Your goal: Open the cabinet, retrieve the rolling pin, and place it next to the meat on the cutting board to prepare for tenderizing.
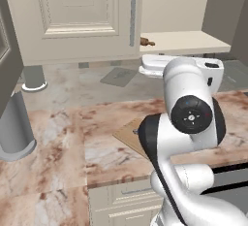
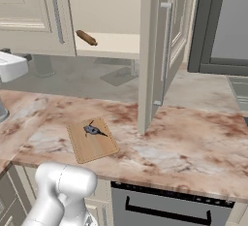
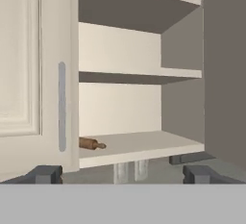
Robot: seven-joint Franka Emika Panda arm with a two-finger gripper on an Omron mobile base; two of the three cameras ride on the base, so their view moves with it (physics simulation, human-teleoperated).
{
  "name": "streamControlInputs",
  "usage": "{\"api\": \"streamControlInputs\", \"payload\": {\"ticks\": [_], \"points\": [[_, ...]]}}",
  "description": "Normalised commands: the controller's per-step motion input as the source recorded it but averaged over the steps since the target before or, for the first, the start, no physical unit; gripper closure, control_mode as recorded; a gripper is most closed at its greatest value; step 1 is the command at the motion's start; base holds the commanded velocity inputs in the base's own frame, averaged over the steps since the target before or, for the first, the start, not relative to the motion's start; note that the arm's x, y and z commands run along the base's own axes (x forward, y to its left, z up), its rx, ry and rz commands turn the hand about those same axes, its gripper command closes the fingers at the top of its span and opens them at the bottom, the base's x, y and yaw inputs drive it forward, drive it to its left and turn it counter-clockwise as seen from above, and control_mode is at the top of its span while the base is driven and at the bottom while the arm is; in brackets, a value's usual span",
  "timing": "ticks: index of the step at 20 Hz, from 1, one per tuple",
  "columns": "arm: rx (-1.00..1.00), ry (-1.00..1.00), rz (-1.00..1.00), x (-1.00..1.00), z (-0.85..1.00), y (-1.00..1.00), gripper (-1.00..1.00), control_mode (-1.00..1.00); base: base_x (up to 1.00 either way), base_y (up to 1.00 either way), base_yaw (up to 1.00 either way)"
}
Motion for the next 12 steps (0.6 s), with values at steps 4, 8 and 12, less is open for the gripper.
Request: {"api": "streamControlInputs", "payload": {"ticks": [4, 8, 12], "points": [[0.01, 0.0, 0.0, 0.52, 0.0, 0.0, -1.0, -1.0, 0.0, 0.0, 0.0], [0.0, 0.01, 0.0, 0.62, 0.0, 0.0, -1.0, -1.0, 0.0, 0.0, 0.0], [0.0, 0.0, 0.0, 0.58, 0.0, 0.0, -1.0, -1.0, 0.0, 0.0, 0.0]]}}
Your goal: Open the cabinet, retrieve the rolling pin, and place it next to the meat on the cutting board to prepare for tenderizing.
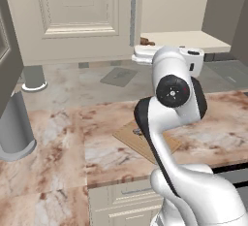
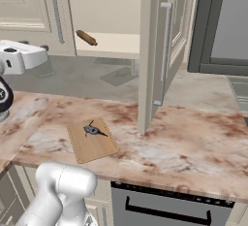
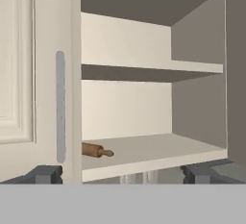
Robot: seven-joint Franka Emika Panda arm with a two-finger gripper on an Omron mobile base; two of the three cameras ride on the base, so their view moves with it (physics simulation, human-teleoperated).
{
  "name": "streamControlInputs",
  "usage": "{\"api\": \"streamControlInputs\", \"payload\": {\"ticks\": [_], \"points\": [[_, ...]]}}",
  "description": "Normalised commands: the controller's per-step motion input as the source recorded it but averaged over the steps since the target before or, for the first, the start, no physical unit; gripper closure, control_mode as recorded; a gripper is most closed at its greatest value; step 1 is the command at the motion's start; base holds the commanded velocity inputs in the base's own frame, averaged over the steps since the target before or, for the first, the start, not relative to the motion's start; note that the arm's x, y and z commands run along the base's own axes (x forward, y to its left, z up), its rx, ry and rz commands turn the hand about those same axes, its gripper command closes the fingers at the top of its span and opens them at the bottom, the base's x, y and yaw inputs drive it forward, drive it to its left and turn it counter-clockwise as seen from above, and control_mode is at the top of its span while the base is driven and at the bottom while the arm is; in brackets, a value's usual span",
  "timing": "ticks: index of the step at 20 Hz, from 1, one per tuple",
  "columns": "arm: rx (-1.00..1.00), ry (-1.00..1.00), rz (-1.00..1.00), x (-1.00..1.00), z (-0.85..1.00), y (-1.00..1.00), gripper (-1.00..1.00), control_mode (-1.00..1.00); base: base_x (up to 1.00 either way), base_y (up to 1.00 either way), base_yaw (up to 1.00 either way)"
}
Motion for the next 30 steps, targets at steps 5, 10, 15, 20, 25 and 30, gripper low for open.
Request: {"api": "streamControlInputs", "payload": {"ticks": [5, 10, 15, 20, 25, 30], "points": [[0.0, -0.04, 0.0, 0.43, 0.0, 0.0, -1.0, -1.0, 0.0, 0.0, 0.0], [0.0, -0.05, 0.0, 0.44, 0.0, 0.03, -1.0, -1.0, 0.0, 0.0, 0.0], [0.0, -0.02, 0.0, 0.42, 0.0, 0.08, -1.0, -1.0, 0.0, 0.0, 0.0], [0.0, 0.0, 0.0, 0.5, 0.0, 0.22, -1.0, -1.0, 0.0, 0.0, 0.0], [0.0, 0.0, 0.0, 0.48, 0.0, 0.25, -1.0, -1.0, 0.0, 0.0, 0.0], [0.0, 0.0, 0.0, 0.37, 0.0, 0.14, -1.0, -1.0, 0.0, 0.0, 0.0]]}}
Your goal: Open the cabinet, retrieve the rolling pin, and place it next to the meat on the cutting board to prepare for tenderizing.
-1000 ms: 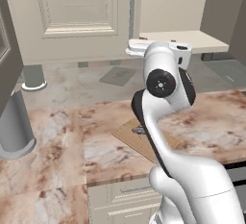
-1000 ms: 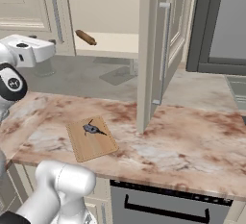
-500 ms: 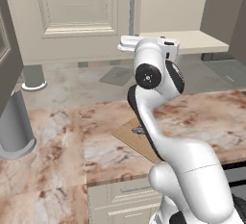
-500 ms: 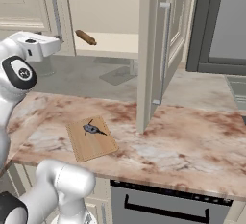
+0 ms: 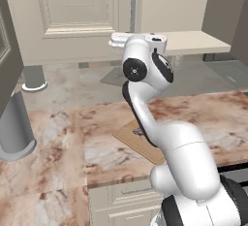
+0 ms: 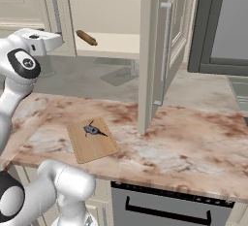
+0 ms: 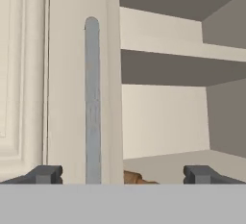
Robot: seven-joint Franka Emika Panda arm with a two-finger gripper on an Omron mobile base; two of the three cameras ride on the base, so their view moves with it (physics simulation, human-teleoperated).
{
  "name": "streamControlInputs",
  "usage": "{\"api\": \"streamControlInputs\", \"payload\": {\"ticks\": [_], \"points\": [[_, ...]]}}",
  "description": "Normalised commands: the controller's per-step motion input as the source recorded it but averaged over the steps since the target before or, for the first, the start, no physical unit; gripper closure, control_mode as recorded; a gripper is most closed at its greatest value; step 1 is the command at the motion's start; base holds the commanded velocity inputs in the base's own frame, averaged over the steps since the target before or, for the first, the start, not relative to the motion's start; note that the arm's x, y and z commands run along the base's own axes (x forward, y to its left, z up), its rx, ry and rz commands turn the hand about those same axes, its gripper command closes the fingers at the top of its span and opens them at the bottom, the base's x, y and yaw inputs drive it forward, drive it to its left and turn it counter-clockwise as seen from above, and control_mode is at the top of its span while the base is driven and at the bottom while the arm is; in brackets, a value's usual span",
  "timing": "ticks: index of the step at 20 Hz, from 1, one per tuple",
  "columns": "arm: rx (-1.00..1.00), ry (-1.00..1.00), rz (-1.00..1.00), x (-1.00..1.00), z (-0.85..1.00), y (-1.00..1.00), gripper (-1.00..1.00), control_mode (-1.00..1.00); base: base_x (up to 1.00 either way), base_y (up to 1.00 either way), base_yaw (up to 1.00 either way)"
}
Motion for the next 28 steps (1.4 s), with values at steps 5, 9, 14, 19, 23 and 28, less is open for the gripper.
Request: {"api": "streamControlInputs", "payload": {"ticks": [5, 9, 14, 19, 23, 28], "points": [[0.0, 0.0, 0.0, 0.24, 0.0, 0.02, -1.0, -1.0, 0.0, 0.0, 0.0], [0.0, 0.0, 0.01, 0.23, 0.0, 0.0, -1.0, -1.0, 0.0, 0.0, 0.0], [0.0, 0.0, 0.01, 0.28, 0.0, 0.0, -1.0, -1.0, 0.0, 0.0, 0.0], [0.0, 0.0, 0.01, 0.39, 0.0, 0.0, -1.0, -1.0, 0.0, 0.0, 0.0], [0.0, 0.0, 0.01, 0.41, 0.0, 0.01, -1.0, -1.0, 0.0, 0.0, 0.0], [0.0, 0.0, 0.0, 0.43, -0.04, 0.04, -1.0, -1.0, 0.0, 0.0, 0.0]]}}
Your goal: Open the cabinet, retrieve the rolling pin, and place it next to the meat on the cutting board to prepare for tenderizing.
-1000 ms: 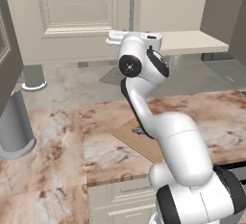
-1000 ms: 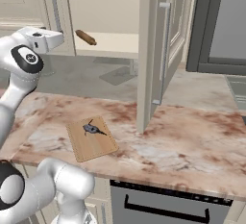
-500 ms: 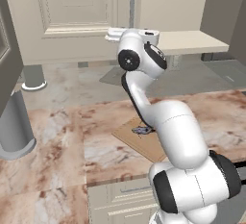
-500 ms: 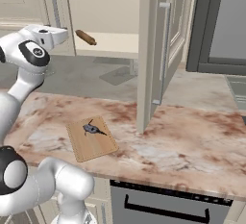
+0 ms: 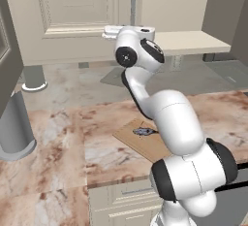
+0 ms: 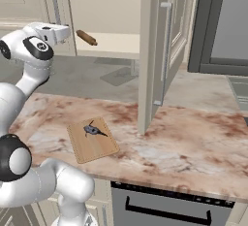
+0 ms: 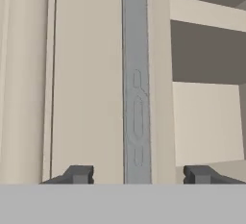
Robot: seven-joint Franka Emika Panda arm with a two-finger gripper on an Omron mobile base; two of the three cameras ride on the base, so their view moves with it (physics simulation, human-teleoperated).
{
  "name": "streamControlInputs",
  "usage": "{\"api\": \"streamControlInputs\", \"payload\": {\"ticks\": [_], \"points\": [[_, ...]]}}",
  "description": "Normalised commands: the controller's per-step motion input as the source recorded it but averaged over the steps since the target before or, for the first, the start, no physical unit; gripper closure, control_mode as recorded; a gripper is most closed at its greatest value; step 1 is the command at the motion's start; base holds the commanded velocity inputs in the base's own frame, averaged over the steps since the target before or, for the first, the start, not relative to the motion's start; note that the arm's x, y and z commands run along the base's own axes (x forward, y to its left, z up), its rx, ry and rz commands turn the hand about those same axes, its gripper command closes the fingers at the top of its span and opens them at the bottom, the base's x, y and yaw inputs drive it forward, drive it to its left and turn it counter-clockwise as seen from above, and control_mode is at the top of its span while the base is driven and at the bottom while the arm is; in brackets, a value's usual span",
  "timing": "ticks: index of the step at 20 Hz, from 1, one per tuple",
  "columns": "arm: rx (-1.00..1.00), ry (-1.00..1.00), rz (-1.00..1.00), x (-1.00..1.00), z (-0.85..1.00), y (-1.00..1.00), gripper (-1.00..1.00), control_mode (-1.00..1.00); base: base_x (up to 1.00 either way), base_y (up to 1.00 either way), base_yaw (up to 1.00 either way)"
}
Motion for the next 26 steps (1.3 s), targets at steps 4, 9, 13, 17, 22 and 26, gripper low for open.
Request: {"api": "streamControlInputs", "payload": {"ticks": [4, 9, 13, 17, 22, 26], "points": [[0.0, 0.0, 0.0, 0.45, -0.08, 0.13, 1.0, -1.0, 0.0, 0.0, 0.0], [0.0, 0.01, 0.01, 0.37, -0.08, 0.1, 1.0, -1.0, 0.0, 0.0, 0.0], [0.0, 0.04, 0.01, 0.22, -0.05, 0.12, 1.0, -1.0, 0.0, 0.0, 0.0], [0.0, 0.04, 0.03, 0.02, -0.08, 0.1, 1.0, -1.0, 0.0, 0.0, 0.0], [0.0, 0.0, 0.01, 0.0, -0.04, 0.0, 1.0, -1.0, 0.0, 0.0, 0.0], [0.0, 0.0, 0.01, 0.0, -0.03, 0.0, 1.0, -1.0, 0.0, 0.0, 0.0]]}}
